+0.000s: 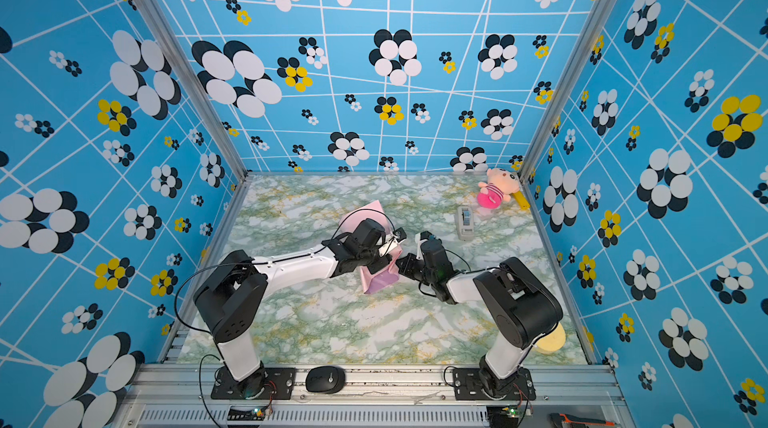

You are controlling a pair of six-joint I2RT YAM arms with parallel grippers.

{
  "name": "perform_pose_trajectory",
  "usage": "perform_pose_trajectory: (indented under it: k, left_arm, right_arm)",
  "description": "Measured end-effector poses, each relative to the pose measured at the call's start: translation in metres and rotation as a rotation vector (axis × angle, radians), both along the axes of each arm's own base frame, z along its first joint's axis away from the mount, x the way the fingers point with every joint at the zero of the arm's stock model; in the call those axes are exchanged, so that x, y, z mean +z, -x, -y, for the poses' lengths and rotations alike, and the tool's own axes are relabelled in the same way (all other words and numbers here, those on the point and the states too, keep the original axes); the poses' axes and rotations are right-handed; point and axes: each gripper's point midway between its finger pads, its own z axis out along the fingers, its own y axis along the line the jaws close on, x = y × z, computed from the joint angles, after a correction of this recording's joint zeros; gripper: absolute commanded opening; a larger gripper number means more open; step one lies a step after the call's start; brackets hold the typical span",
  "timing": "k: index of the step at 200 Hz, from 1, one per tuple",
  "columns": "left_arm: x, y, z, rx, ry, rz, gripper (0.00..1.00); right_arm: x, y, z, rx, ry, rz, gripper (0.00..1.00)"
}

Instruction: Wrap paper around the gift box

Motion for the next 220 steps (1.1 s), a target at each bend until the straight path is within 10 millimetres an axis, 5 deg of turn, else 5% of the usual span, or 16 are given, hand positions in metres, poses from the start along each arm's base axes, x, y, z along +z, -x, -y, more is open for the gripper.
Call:
perform_pose_trajectory:
  k: [151, 196, 220]
  left_arm:
    - [0.0, -0.005, 0.008, 0.038, 0.101, 0.015, 0.39]
    - [0.001, -0.005, 0.008, 0.042, 0.107, 0.014, 0.39]
    - [0.001, -0.005, 0.009, 0.041, 0.109, 0.013, 0.39]
  right_arm:
    - [-0.025, 0.005, -0.011, -0.03, -0.029, -0.053, 0.01]
    - [-0.022, 0.035, -0.007, -0.006, -0.02, -0.085, 0.06]
    - [0.0, 0.039, 0.0, -0.002, -0.011, -0.061, 0.05]
